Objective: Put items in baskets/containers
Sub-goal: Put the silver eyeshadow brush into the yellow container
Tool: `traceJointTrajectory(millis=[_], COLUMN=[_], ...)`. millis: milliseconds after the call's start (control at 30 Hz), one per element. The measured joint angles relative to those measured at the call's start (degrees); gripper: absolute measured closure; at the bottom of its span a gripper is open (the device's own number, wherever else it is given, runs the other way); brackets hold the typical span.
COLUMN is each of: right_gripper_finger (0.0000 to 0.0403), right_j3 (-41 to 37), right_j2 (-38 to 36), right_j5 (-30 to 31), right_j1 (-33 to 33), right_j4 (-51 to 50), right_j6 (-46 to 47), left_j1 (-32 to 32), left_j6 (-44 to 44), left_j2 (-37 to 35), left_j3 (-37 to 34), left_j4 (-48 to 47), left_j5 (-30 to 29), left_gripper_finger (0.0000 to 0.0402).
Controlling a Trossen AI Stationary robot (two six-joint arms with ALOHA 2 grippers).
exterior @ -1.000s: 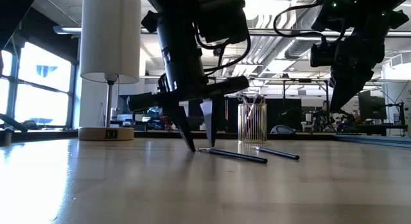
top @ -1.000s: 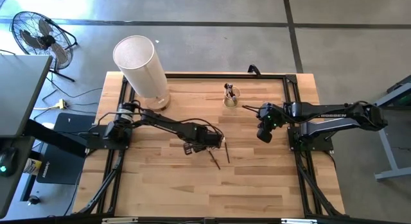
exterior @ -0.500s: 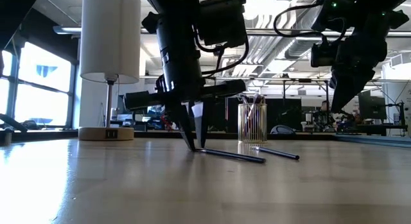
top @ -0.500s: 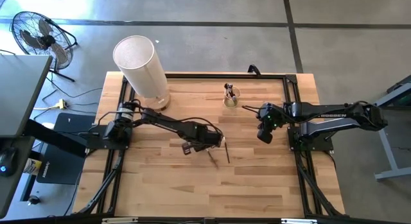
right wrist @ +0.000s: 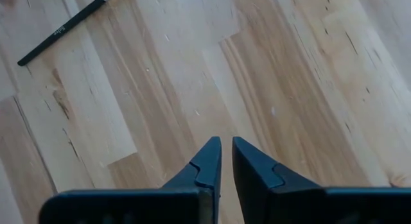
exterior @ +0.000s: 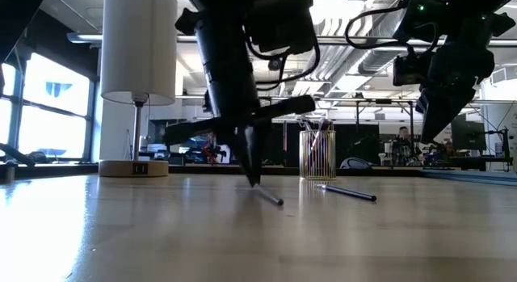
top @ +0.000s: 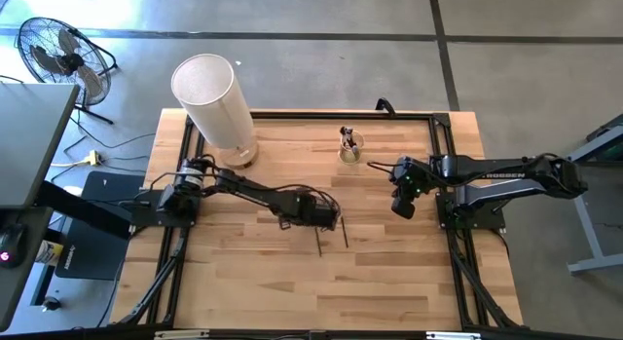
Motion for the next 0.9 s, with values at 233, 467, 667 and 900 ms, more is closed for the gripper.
traceJointTrajectory(millis=[233, 467, 667, 900], right_gripper_finger=[0.0368, 0.0368, 0.0368, 0.0378], right_j3=[0.00, 0.00, 0.00, -0.02], right_j2=[0.00, 0.00, 0.00, 0.00], right_j5=[0.11, 0.13, 0.07, 0.14], right_j1=[0.00, 0.00, -0.01, 0.00], right_j4=[0.55, 0.75, 0.77, 1.34], right_j6=[-0.43, -0.45, -0.56, 1.32], left_j1=[-3.21, -5.40, -6.17, -4.57], left_j6=[-0.18, 2.53, 13.93, 43.23], left_j2=[-0.09, -0.17, -0.24, -0.48], left_j3=[4.00, 8.09, 14.05, 24.40], left_j4=[-0.07, 0.08, 0.06, 0.78], left_j5=[-9.49, -18.88, -29.34, -36.87], left_gripper_finger=[0.0400, 0.0401, 0.0401, 0.0402])
